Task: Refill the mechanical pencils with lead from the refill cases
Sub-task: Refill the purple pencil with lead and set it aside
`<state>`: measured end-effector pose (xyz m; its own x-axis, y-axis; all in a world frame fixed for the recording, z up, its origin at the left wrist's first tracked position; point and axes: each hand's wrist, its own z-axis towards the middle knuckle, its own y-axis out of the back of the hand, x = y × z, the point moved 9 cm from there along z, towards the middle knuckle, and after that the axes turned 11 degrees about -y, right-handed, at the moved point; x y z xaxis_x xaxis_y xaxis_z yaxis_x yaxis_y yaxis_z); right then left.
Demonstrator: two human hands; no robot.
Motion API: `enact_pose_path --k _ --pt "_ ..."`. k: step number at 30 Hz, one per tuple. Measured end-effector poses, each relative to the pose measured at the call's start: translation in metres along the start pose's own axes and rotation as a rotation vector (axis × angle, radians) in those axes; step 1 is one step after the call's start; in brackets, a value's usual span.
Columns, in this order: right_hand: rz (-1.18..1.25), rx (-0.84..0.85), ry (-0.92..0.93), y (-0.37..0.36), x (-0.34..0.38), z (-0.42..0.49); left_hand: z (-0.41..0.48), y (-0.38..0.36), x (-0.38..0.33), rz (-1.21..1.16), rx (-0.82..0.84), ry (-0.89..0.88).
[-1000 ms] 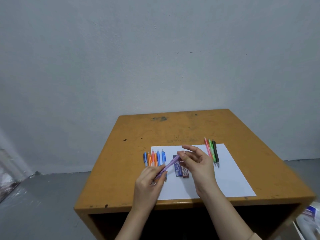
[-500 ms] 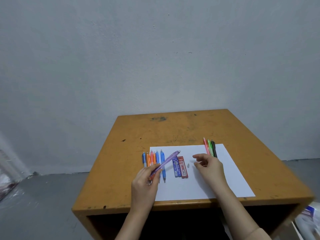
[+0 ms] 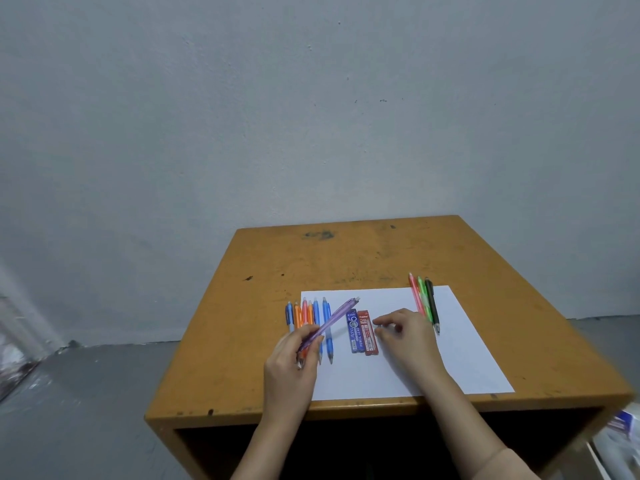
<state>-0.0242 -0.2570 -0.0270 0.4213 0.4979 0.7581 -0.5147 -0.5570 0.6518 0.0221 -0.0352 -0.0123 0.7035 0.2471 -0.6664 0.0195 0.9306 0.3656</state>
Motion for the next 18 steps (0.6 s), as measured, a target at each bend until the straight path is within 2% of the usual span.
enact_pose_path --k 6,11,18 --pt "0.200 -0.003 -0.064 0.013 0.005 -0.004 0.000 0.000 -0.001 0.018 0.001 -0.011" --pt "0.643 0.084 -0.191 0.016 0.013 -0.012 0.001 -0.002 -0.001 0.053 0.009 -0.055" --pt "1.023 0.180 -0.328 0.006 0.017 -0.021 0.001 -0.005 0.001 0.059 0.028 -0.075"
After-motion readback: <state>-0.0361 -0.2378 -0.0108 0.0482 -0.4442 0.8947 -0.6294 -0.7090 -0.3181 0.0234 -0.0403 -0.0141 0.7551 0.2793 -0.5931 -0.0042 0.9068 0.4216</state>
